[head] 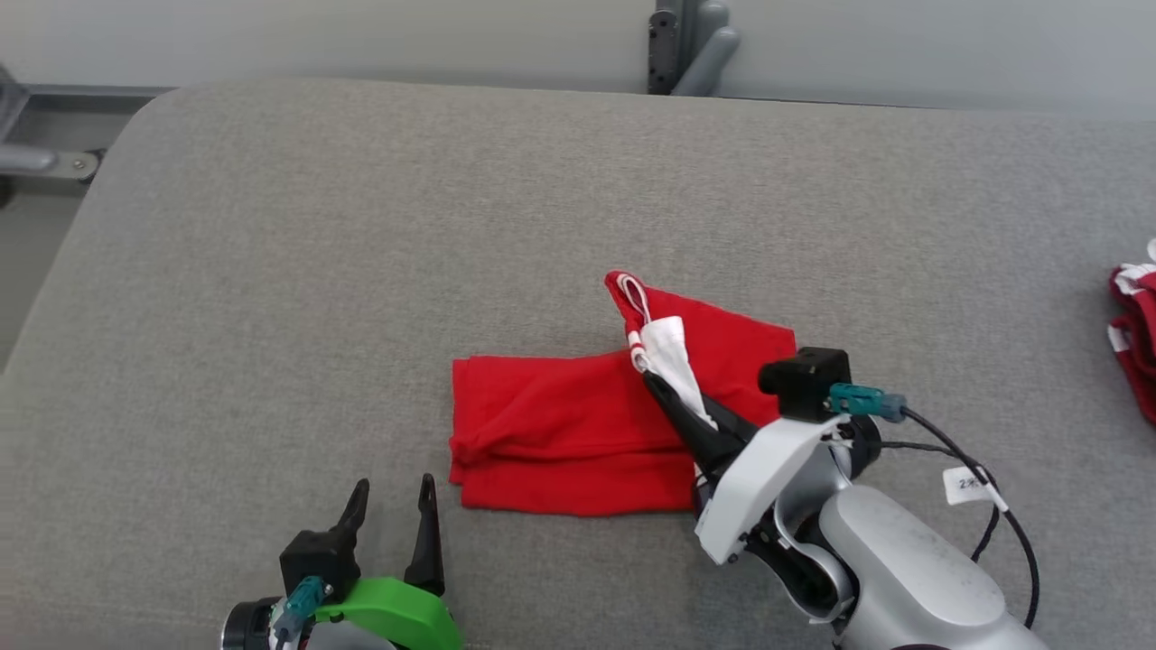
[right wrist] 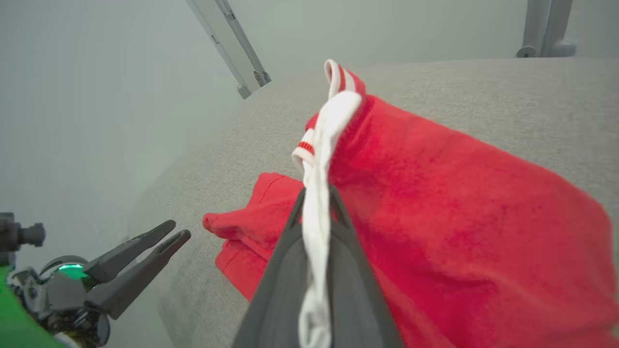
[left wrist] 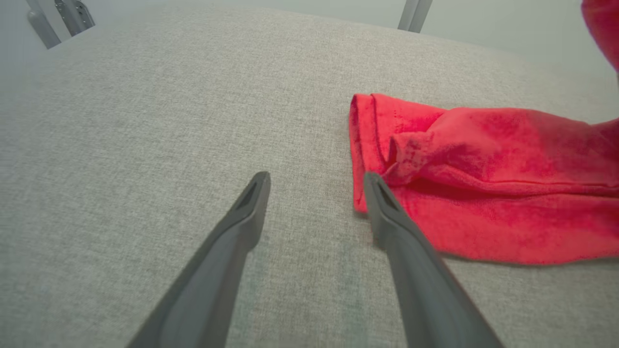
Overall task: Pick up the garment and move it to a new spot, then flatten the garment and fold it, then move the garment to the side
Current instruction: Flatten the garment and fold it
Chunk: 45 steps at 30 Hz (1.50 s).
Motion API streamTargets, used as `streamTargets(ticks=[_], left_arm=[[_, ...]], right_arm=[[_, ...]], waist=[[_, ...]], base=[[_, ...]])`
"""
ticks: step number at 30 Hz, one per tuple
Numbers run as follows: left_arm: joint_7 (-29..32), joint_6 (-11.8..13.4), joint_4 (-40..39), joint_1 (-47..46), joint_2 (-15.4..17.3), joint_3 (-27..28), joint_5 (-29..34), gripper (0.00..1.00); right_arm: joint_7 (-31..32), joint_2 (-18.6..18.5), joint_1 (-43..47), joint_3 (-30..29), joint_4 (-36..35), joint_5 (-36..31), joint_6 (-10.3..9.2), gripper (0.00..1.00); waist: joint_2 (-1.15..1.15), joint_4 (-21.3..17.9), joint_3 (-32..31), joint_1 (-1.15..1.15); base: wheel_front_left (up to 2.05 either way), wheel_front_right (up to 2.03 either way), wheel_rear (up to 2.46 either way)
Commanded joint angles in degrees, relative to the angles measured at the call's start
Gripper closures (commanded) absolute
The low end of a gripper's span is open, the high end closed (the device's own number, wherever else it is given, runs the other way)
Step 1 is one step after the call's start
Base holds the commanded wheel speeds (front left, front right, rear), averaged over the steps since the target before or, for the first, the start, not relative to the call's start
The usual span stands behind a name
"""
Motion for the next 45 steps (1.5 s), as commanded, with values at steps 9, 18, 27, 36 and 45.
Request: streamTargets(ticks=[9, 18, 27, 36, 45], left_arm=[[0.0, 1.1, -0.4, -1.5, 0.2, -4.6, -2.5, 0.00], [0.0, 2.4, -0.5, -1.8, 0.2, -5.3, -2.8, 0.00], [0.0, 1.8, -1.3, -0.2, 0.2, 2.3, 2.1, 0.00], [0.0, 1.5, -3.1, 0.5, 0.3, 7.8, 5.7, 0.00], [0.0, 0.6, -3.2, 2.5, 0.2, 11.3, 7.8, 0.00]], right_arm=[[0.1, 3.8, -5.3, 3.8, 6.9, -0.4, 0.00, 1.00], [-5.7, 6.9, -10.0, 4.2, 16.5, 2.7, 0.00, 0.00], [-11.9, 1.6, -6.8, -2.2, 14.7, 3.0, 0.00, 0.00], [-12.0, 0.4, 3.5, -19.8, 10.8, -11.8, 0.00, 0.00], [-12.0, 4.1, 10.9, -28.3, 6.1, -21.5, -0.01, 0.00]], waist=[[0.00, 14.3, 3.2, 0.00], [0.00, 16.8, 3.3, 0.00], [0.00, 4.9, -0.9, 0.00], [0.00, -4.7, -2.5, 0.00], [0.00, -9.6, -4.0, 0.00]], base=[[0.00, 0.00, 0.00], [0.00, 0.00, 0.00], [0.00, 0.00, 0.00], [0.00, 0.00, 0.00], [0.00, 0.00, 0.00]])
